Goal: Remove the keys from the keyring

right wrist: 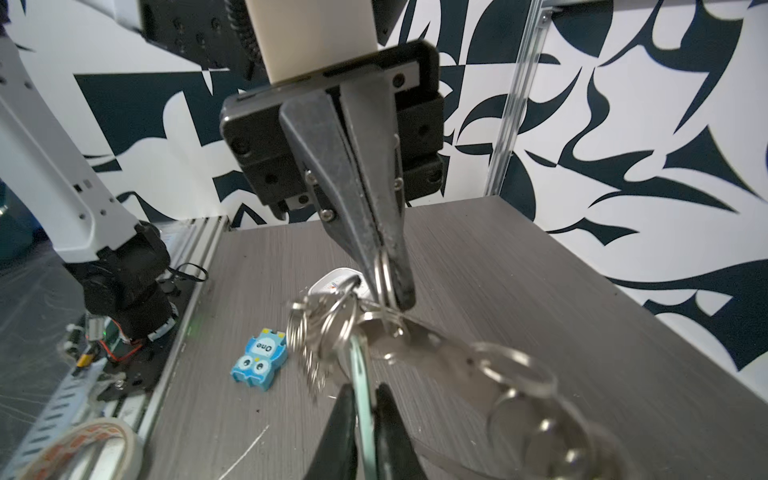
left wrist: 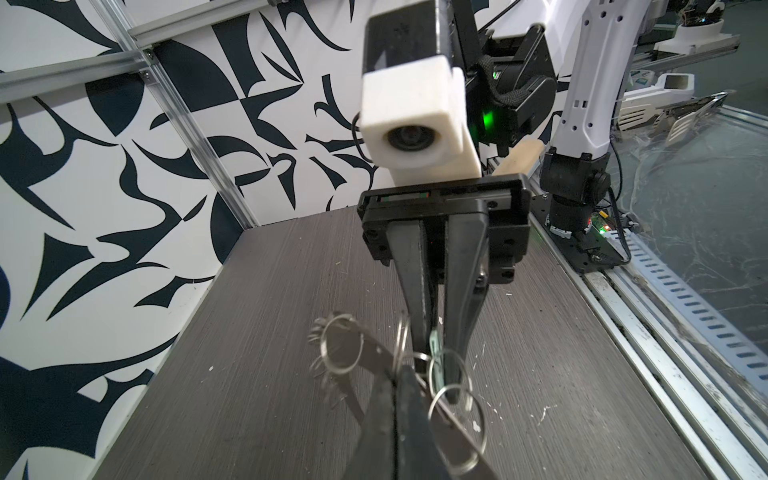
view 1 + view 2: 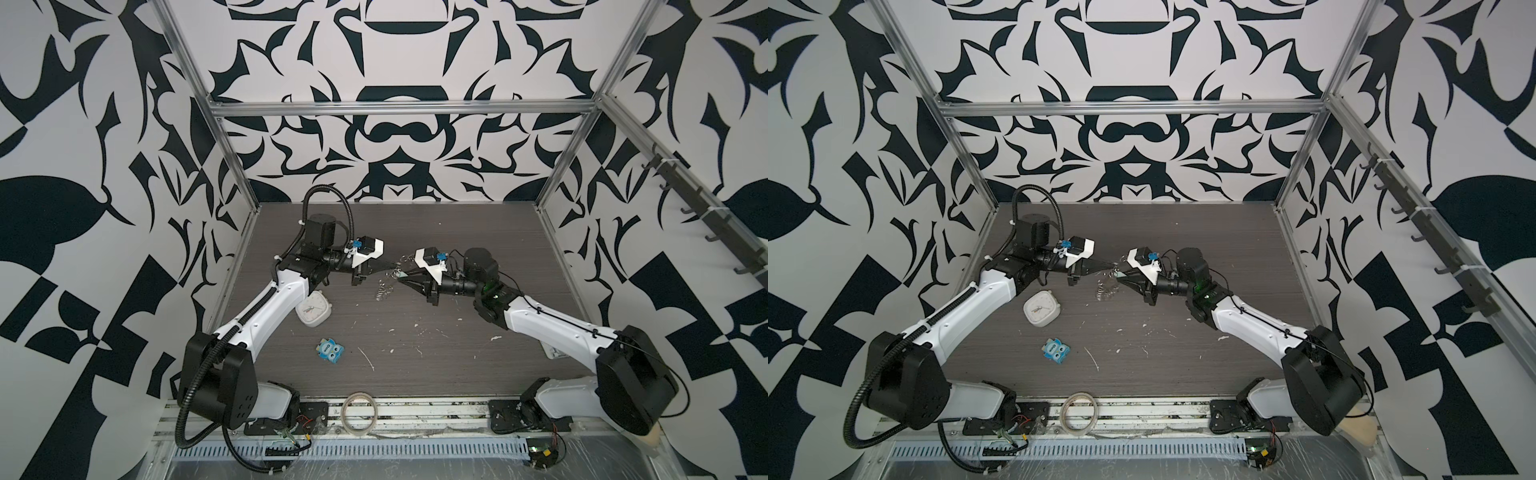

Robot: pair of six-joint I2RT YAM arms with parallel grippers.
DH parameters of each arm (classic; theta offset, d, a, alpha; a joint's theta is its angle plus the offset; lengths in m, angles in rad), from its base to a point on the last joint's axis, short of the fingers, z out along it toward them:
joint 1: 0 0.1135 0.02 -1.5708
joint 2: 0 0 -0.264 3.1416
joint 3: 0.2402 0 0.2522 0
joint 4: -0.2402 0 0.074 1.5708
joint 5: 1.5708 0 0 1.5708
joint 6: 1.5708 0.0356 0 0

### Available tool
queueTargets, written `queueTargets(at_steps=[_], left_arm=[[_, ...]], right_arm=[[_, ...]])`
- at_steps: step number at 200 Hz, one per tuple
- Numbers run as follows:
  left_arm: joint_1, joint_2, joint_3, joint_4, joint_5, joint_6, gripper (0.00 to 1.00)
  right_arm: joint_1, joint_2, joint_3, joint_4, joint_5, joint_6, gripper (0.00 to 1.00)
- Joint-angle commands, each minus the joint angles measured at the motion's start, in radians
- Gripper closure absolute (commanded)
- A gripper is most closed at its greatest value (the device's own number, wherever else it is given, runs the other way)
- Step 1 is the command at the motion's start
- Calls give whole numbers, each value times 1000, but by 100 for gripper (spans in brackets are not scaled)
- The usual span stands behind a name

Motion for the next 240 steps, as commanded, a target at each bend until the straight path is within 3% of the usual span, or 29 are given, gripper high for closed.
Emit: queueTargets(at_steps=[1,54,124,175,240], left_arm=[[5,-32,-6,-13,25,23,100],[4,-30,5,-49,21,54,100],[3,-30,12,-102,-33,137,100],[-3,-36,-1,-104,-81,133,100],[-43,-31,13,-110,-224,26,100]], right_arm=[[2,-31,49,-41,26,-44,97],[-21,-127,112,-309,72,-160,100],[-25,-176,194,-522,162,-277,100],[-25,-206,193,-529,200,-345,100],[2,-249,156,-473,230,-423,100]])
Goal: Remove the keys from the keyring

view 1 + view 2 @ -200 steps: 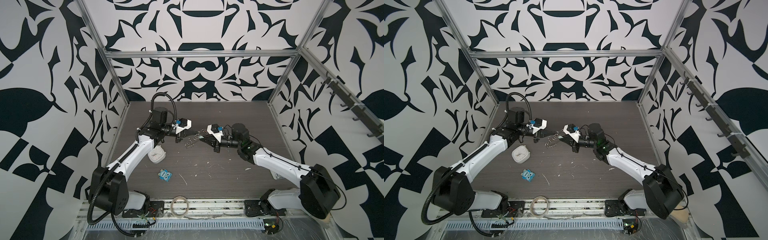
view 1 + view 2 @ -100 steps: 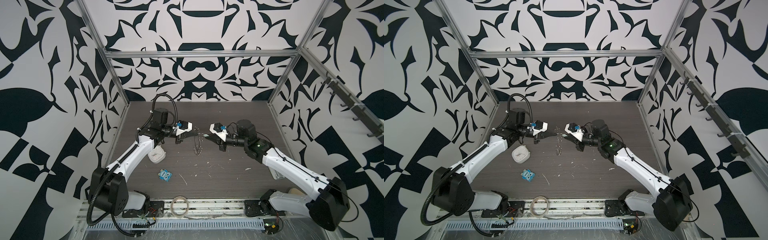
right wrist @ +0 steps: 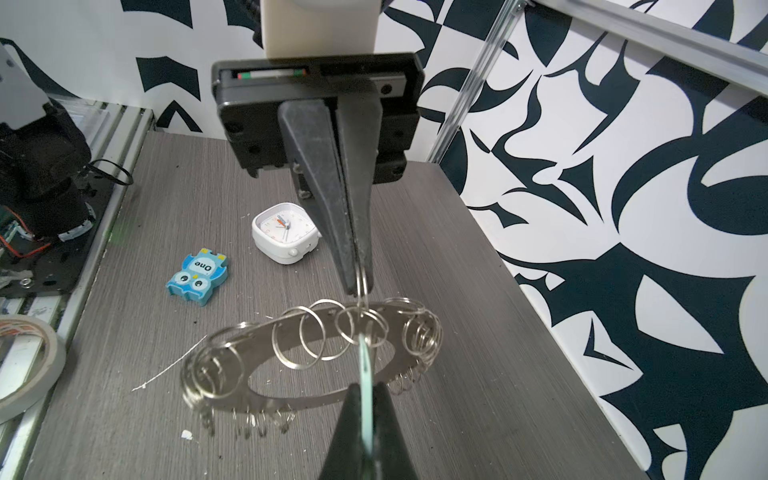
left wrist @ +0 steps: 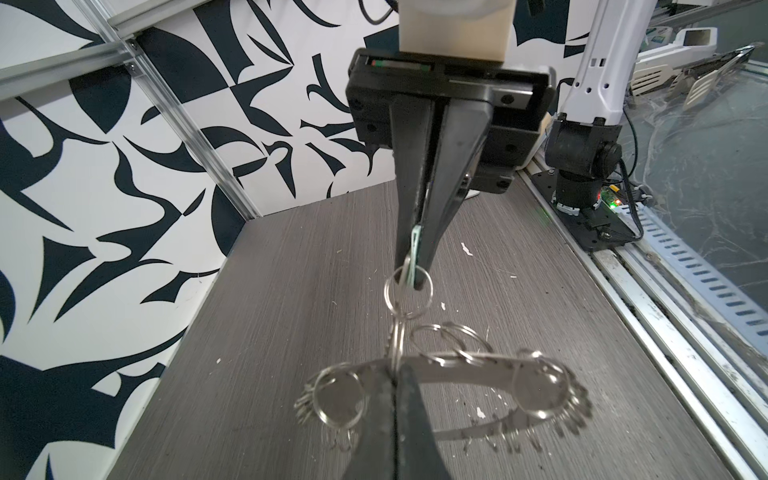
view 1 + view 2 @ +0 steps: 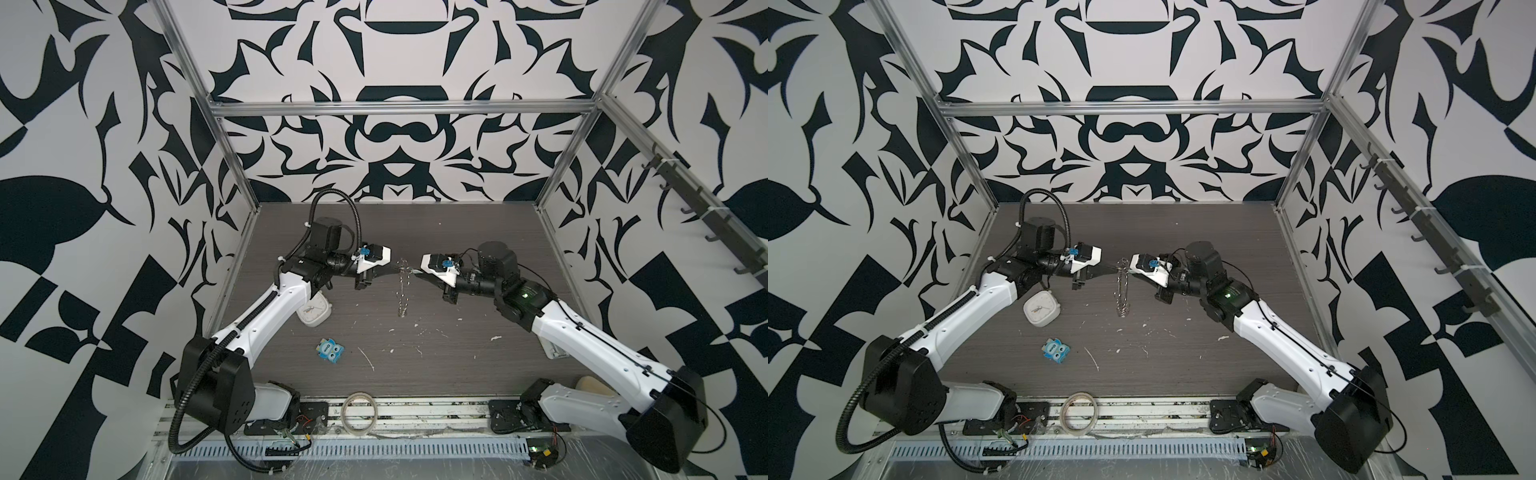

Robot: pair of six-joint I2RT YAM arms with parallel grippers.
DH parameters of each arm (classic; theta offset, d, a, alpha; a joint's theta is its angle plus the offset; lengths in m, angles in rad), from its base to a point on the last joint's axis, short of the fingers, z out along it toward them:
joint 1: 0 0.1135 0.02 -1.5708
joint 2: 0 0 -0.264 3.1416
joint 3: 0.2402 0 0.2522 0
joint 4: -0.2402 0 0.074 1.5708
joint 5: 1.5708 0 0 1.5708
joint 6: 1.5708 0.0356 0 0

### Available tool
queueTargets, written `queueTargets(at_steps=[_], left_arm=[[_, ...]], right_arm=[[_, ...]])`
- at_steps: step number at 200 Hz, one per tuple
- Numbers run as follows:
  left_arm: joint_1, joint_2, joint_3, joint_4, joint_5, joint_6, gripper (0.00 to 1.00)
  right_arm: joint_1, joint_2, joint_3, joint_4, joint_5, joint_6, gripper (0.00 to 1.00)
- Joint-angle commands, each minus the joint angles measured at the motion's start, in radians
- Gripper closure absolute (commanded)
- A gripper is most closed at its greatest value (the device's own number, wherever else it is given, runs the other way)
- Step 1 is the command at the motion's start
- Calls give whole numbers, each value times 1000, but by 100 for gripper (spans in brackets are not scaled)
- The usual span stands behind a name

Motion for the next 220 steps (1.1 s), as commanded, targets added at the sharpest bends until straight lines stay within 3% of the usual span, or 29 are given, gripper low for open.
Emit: queueTargets(at_steps=[1,75,156,220], left_arm=[[7,-11,13,-41,-108,-47,100],[3,-35,-23,46,-174,-124,100],[-23,-72,-98,186,-278,-177,100],[-26,-87,-129,250,-352,-197,100]], right_arm=[[10,-42,14,55,15,-39,100],[26,-45,21,14,83,-28,100],[31,1,36,46,70,226,100],[33,33,56,13,49,333,100]])
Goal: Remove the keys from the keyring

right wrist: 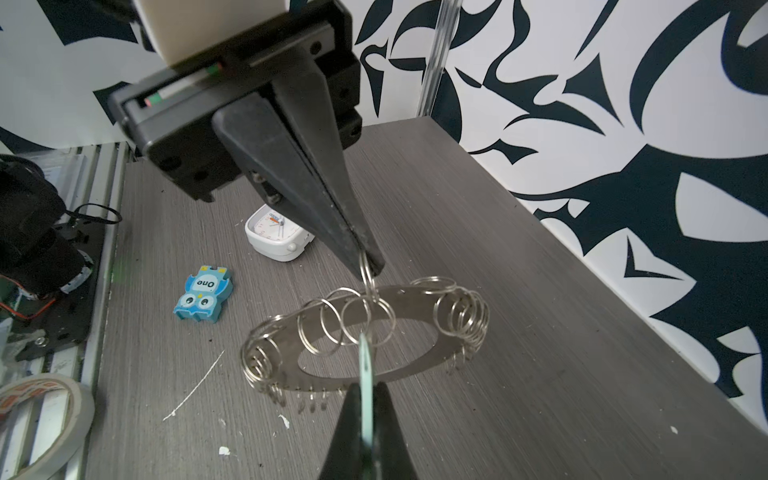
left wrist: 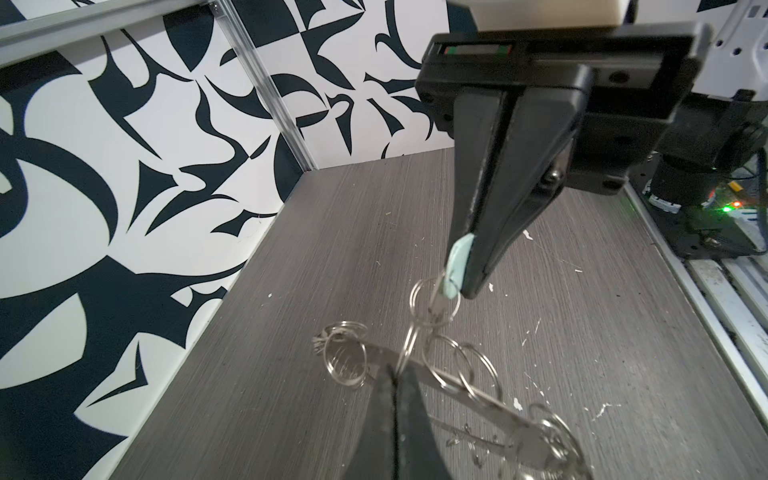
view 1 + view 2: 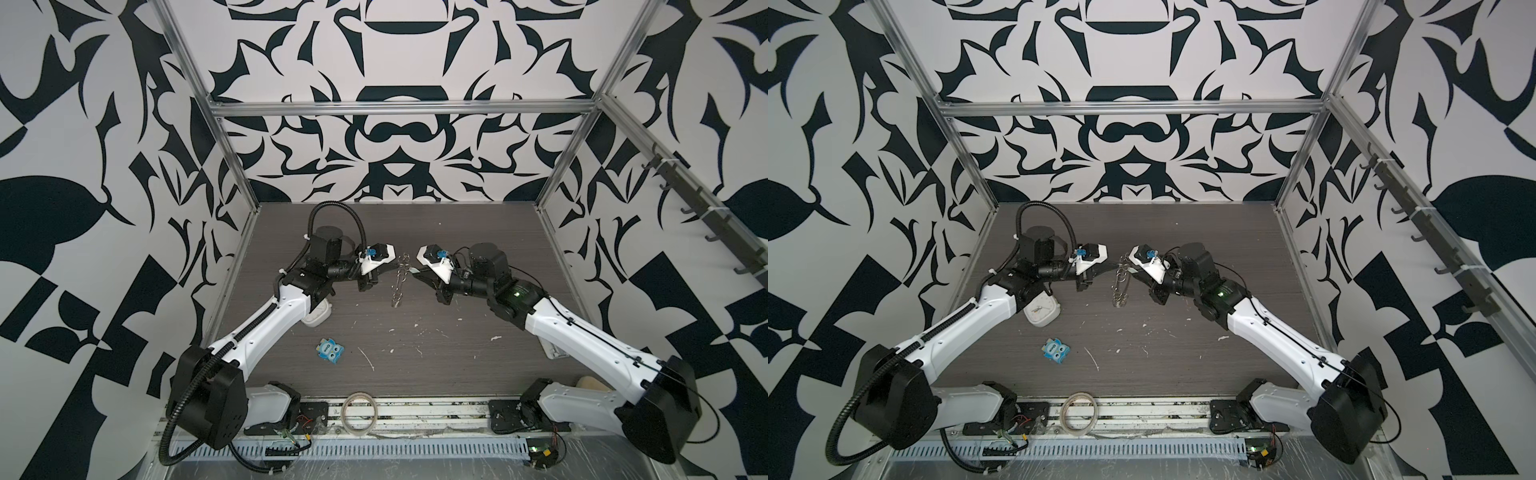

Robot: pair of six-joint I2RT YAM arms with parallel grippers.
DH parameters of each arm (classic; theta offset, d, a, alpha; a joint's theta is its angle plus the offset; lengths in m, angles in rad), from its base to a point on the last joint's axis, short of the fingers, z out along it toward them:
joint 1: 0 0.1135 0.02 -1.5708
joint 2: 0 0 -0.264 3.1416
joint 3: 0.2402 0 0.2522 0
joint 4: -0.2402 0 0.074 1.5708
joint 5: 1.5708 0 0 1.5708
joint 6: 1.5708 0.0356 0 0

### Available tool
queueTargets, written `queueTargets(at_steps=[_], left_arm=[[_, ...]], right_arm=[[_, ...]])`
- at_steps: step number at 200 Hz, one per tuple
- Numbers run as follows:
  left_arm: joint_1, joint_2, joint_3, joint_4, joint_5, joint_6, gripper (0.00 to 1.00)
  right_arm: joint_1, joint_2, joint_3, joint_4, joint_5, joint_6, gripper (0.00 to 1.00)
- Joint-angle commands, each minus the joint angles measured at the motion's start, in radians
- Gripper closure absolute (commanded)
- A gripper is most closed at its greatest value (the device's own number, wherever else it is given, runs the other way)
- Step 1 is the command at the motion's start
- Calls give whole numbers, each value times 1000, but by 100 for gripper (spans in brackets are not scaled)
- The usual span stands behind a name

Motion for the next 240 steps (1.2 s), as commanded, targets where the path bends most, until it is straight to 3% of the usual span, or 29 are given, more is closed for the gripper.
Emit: queueTargets(at_steps=[1,59,187,240], left_arm=[[11,-21,-6,47,-94,-17,100],[1,-21,-36,112,-115,-30,100],[0,-70,-60,155,-169,-84,100],[-4,-84,-79,200,-125,-126,100]], right_arm=[[5,-21,51,18,-42,79,100],[6,38,88,4,-120,213,100],[7,56,59,-8,-126,211,100],[4,117,63,15,-117,203,100]])
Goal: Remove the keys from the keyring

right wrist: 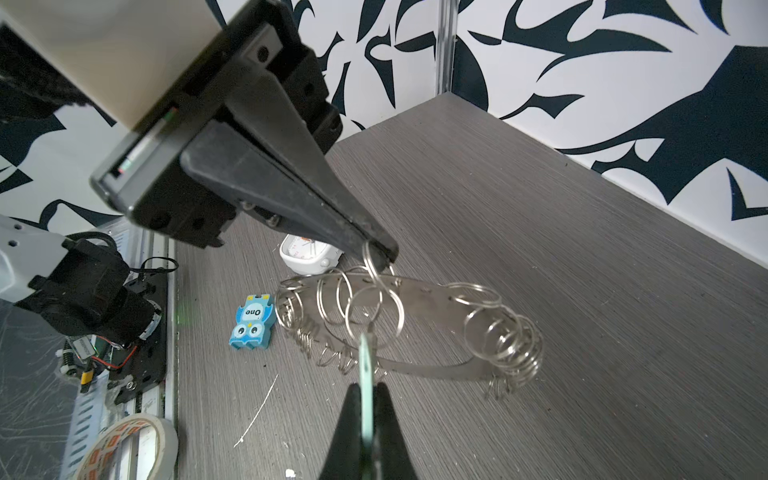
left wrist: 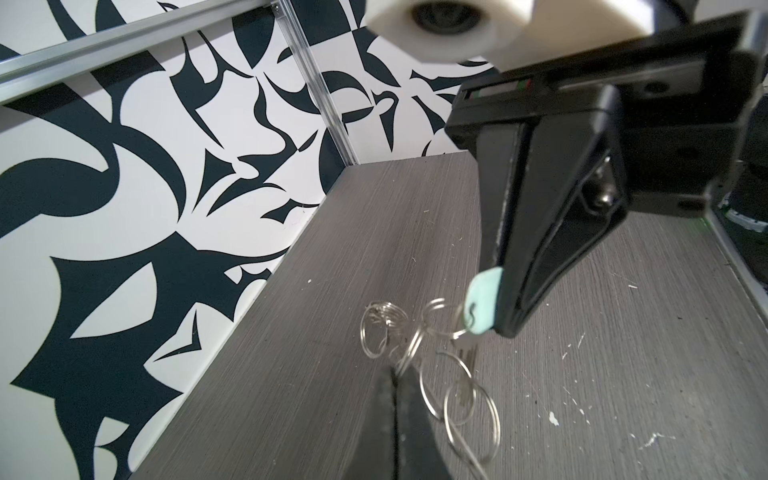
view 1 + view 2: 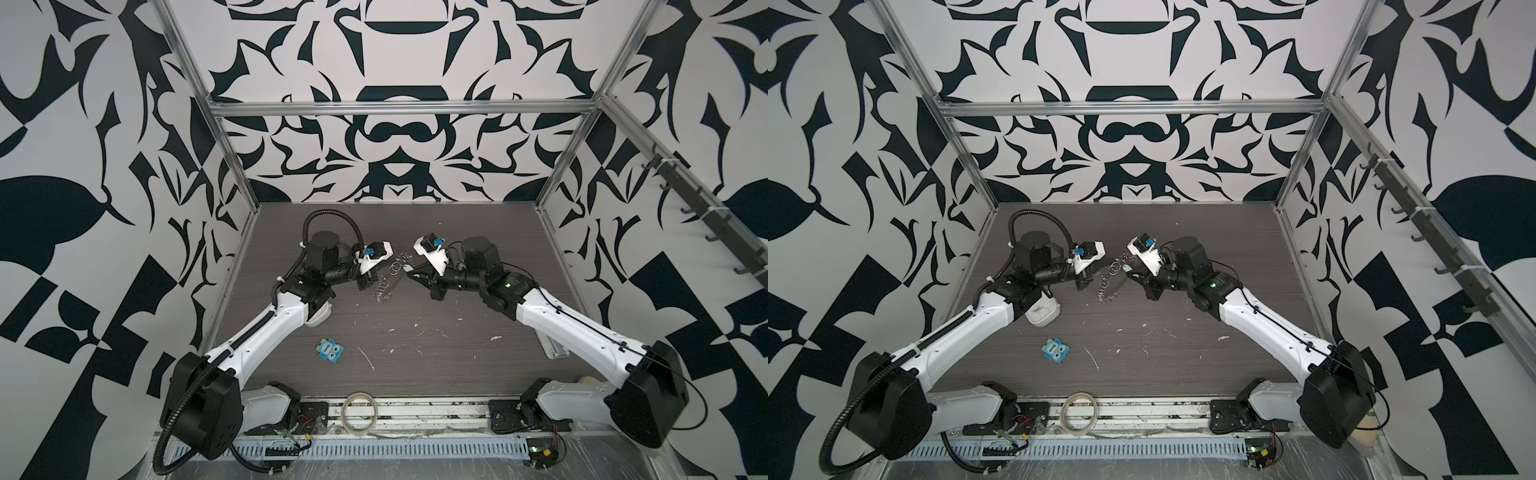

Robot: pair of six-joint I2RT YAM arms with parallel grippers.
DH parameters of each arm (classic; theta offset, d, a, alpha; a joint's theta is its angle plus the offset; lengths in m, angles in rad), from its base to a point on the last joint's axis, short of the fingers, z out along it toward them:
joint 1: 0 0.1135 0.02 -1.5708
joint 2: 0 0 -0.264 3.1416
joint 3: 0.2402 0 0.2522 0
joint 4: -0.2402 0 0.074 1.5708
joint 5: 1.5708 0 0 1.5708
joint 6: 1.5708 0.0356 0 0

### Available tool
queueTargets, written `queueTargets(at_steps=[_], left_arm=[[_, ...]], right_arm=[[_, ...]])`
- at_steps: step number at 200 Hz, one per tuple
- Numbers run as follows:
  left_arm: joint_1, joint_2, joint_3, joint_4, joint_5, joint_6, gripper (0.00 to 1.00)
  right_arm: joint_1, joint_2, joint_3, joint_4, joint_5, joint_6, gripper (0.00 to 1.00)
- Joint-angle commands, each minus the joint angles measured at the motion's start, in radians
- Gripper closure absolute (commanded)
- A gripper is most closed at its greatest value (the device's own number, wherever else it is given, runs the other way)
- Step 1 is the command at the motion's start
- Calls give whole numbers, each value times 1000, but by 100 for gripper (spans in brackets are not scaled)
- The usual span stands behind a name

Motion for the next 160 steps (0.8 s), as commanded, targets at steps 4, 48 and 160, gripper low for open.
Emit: queueTargets(at_steps=[4,48,160], left_arm=[[6,-35,-10,68,-7,-37,100],[4,-35,-10,57,-35,-42,100],[-38,53,127,-137,-289,-77,100]], right_arm=[[4,29,14,12,-36,-2,100],[4,32,18,0,-23,-7,100],[41,-73,11,-30,61,-91,100]])
